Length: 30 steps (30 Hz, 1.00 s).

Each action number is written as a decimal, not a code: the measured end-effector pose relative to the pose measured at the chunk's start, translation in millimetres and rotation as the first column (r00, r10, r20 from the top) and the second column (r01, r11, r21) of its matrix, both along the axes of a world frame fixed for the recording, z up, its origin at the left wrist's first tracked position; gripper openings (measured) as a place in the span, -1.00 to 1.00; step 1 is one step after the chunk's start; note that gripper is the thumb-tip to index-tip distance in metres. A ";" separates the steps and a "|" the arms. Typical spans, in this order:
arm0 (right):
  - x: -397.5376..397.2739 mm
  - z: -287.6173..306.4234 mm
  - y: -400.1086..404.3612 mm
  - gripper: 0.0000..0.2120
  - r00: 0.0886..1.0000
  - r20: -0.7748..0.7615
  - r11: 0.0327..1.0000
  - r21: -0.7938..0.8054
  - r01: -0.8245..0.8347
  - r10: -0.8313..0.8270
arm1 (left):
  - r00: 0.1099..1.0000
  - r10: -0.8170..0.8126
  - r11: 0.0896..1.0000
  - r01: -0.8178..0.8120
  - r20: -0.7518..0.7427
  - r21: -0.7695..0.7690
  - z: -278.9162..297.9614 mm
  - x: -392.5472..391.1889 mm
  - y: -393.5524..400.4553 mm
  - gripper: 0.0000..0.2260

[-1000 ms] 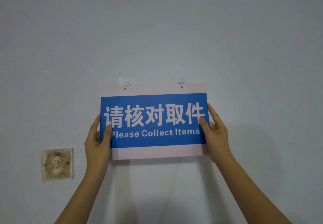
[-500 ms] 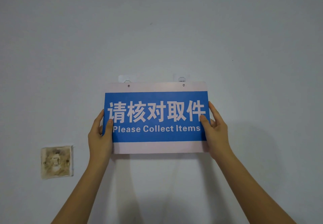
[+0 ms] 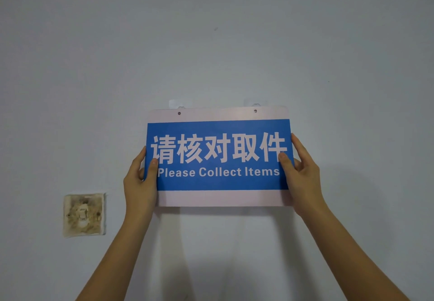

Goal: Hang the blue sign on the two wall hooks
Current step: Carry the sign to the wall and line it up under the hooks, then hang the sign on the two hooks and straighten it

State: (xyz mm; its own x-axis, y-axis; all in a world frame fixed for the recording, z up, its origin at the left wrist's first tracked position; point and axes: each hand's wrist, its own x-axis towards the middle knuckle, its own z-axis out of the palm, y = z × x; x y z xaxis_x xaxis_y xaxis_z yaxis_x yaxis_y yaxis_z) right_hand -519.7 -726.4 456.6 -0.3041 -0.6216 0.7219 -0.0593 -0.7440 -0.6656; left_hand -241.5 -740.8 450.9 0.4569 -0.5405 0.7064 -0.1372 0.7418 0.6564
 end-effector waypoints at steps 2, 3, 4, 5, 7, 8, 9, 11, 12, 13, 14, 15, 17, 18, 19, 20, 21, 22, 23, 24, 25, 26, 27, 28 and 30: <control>2.0 -0.5 0.3 -0.53 1.000 -0.003 1.000 0.002 0.004 -0.004 | 1.000 0.005 1.000 -0.005 0.001 0.000 -0.8 2.2 -0.1 -0.62; 2.9 -0.8 0.3 -0.53 1.000 -0.005 1.000 0.002 0.008 -0.008 | 1.000 0.006 1.000 -0.006 0.001 0.001 -1.2 3.1 0.0 -0.62; 3.7 -1.2 0.4 -0.53 1.000 -0.006 1.000 0.001 0.010 -0.010 | 1.000 0.006 1.000 -0.006 0.000 0.002 -1.7 4.0 -0.1 -0.63; 3.9 -1.8 -0.1 -0.53 1.000 -0.004 1.000 0.002 0.010 -0.010 | 1.000 0.005 1.000 -0.005 0.000 0.004 -2.2 4.5 -0.2 -0.63; 3.9 -3.3 -1.2 -0.53 1.000 0.004 1.000 0.004 0.006 -0.006 | 1.000 0.001 1.000 -0.001 -0.001 0.006 -3.8 5.1 -0.4 -0.63; 3.9 -4.1 -1.3 -0.53 1.000 0.007 1.000 0.006 0.005 -0.005 | 1.000 0.000 1.000 0.000 0.000 0.006 -4.7 5.0 -0.1 -0.63; 3.7 -5.2 -1.4 -0.53 1.000 0.008 1.000 0.008 0.006 -0.006 | 1.000 -0.002 1.000 0.002 0.002 0.007 -5.5 4.9 0.2 -0.63; 3.0 -7.8 -1.5 -0.53 1.000 0.009 1.000 0.004 0.007 -0.008 | 1.000 -0.006 1.000 0.006 0.006 0.012 -6.8 4.5 0.2 -0.62; 2.7 -9.2 -1.6 -0.52 1.000 0.011 1.000 0.006 0.008 -0.008 | 1.000 -0.008 1.000 0.008 0.008 0.015 -7.2 4.5 -0.4 -0.62; 2.4 -10.6 -1.9 -0.52 1.000 0.015 1.000 0.010 0.008 -0.008 | 1.000 -0.009 1.000 0.009 0.009 0.017 -7.7 4.0 -1.1 -0.62; 2.3 -11.8 -2.0 -0.52 1.000 0.019 1.000 0.014 0.007 -0.008 | 1.000 -0.006 1.000 0.006 0.009 0.019 -8.3 3.5 -1.7 -0.62; 2.4 -12.8 -2.2 -0.52 1.000 0.021 1.000 0.017 0.009 -0.009 | 1.000 0.000 1.000 0.000 0.007 0.019 -9.2 2.9 -2.3 -0.62; 2.8 -14.5 -2.3 -0.52 1.000 0.012 1.000 0.018 0.017 -0.017 | 1.000 0.008 1.000 -0.008 -0.007 0.014 -11.8 1.4 -2.9 -0.63; 3.0 -15.0 -2.4 -0.52 1.000 0.007 1.000 0.016 0.021 -0.021 | 1.000 0.007 1.000 -0.007 -0.012 0.014 -13.0 0.8 -3.3 -0.63; 2.9 -15.3 -2.8 -0.52 1.000 0.001 1.000 0.015 0.026 -0.026 | 1.000 0.005 1.000 -0.005 -0.012 0.016 -14.0 0.3 -3.8 -0.62; 2.7 -15.3 -3.1 -0.52 1.000 -0.005 0.999 0.016 0.029 -0.029 | 1.000 0.002 1.000 -0.002 -0.010 0.018 -15.0 -0.1 -4.3 -0.62; 2.4 -15.4 -3.4 -0.52 1.000 -0.007 0.999 0.017 0.029 -0.029 | 1.000 0.000 1.000 0.000 -0.010 0.020 -15.5 -0.2 -4.7 -0.62; 2.2 -15.1 -3.7 -0.52 1.000 -0.005 0.999 0.017 0.027 -0.027 | 1.000 -0.001 1.000 0.001 -0.010 0.022 -15.7 0.2 -5.5 -0.62; 2.0 -15.0 -4.0 -0.52 1.000 -0.004 1.000 0.016 0.027 -0.027 | 1.000 -0.003 1.000 0.003 -0.009 0.024 -15.7 0.5 -5.9 -0.63; 2.1 -15.0 -4.2 -0.52 1.000 -0.005 0.999 0.015 0.029 -0.029 | 1.000 -0.003 1.000 0.003 -0.006 0.026 -15.7 1.2 -6.7 -0.63; 2.1 -15.1 -4.2 -0.52 0.999 -0.007 0.999 0.013 0.033 -0.033 | 1.000 -0.002 1.000 0.002 -0.001 0.027 -16.0 1.6 -7.4 -0.63; 2.1 -15.2 -4.2 -0.52 0.999 -0.007 0.999 0.010 0.034 -0.034 | 1.000 0.001 1.000 -0.001 0.002 0.025 -16.5 2.1 -8.3 -0.64; 1.9 -15.3 -4.4 -0.52 0.999 -0.005 0.999 0.007 0.035 -0.035 | 1.000 0.004 1.000 -0.004 0.006 0.023 -16.9 2.0 -9.0 -0.64; 1.9 -15.5 -4.5 -0.52 0.999 -0.004 0.999 0.008 0.034 -0.034 | 1.000 0.010 1.000 -0.010 0.012 0.021 -17.6 1.9 -9.7 -0.63; 2.2 -15.7 -4.7 -0.52 0.999 -0.003 0.999 0.016 0.034 -0.034 | 0.999 0.028 0.999 -0.028 0.031 0.015 -19.5 1.0 -11.1 -0.62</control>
